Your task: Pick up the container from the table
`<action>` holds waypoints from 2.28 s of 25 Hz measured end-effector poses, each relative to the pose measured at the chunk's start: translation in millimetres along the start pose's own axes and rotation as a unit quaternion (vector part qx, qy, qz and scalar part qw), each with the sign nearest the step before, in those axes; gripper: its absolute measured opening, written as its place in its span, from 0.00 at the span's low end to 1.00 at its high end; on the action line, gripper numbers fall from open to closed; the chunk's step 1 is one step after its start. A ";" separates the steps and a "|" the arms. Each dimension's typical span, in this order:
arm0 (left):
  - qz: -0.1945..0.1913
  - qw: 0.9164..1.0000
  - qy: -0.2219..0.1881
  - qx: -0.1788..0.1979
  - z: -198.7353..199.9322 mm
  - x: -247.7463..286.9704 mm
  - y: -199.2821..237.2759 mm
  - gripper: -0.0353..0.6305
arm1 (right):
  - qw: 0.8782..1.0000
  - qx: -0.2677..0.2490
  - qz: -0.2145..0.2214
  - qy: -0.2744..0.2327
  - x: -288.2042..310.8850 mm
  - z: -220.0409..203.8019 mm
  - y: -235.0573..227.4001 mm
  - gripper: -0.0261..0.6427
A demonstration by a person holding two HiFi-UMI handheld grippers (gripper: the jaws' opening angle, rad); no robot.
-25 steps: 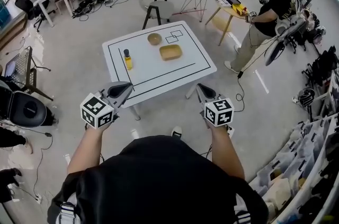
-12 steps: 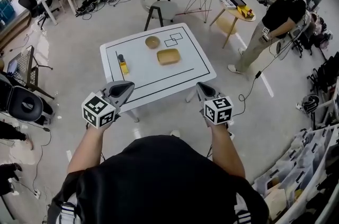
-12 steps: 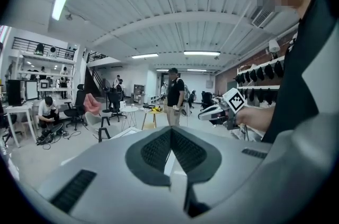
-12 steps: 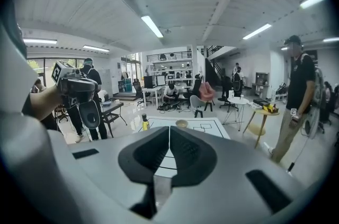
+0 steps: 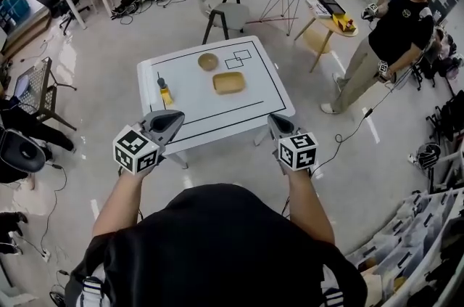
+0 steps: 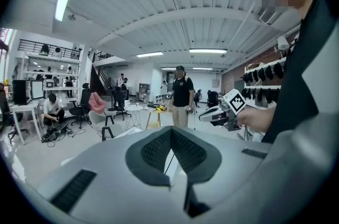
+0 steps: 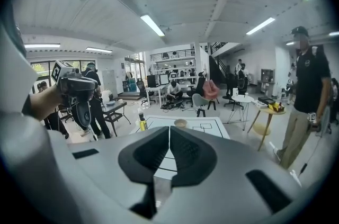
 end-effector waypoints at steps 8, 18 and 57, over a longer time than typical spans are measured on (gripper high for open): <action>0.022 1.000 0.003 0.000 -0.5 32.7 -1.3 0.06 | 1.000 0.000 0.021 0.003 14.9 3.2 -38.5 0.05; 0.051 0.999 0.005 -0.003 -3.0 71.6 -3.8 0.06 | 0.998 -0.005 0.054 0.009 35.3 6.5 -81.3 0.05; 0.070 0.997 0.015 -0.024 -27.0 150.0 27.3 0.06 | 0.995 -0.008 0.087 0.040 91.0 -5.5 -147.2 0.05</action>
Point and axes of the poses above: the fingertips, and each gripper's own axes: x forward along the fingers, y to its left, z out of its top, the point moved 8 cm from there along -x, backward along the fingers, and after that the axes turned 15 degrees about -y, right-handed, at the moved point
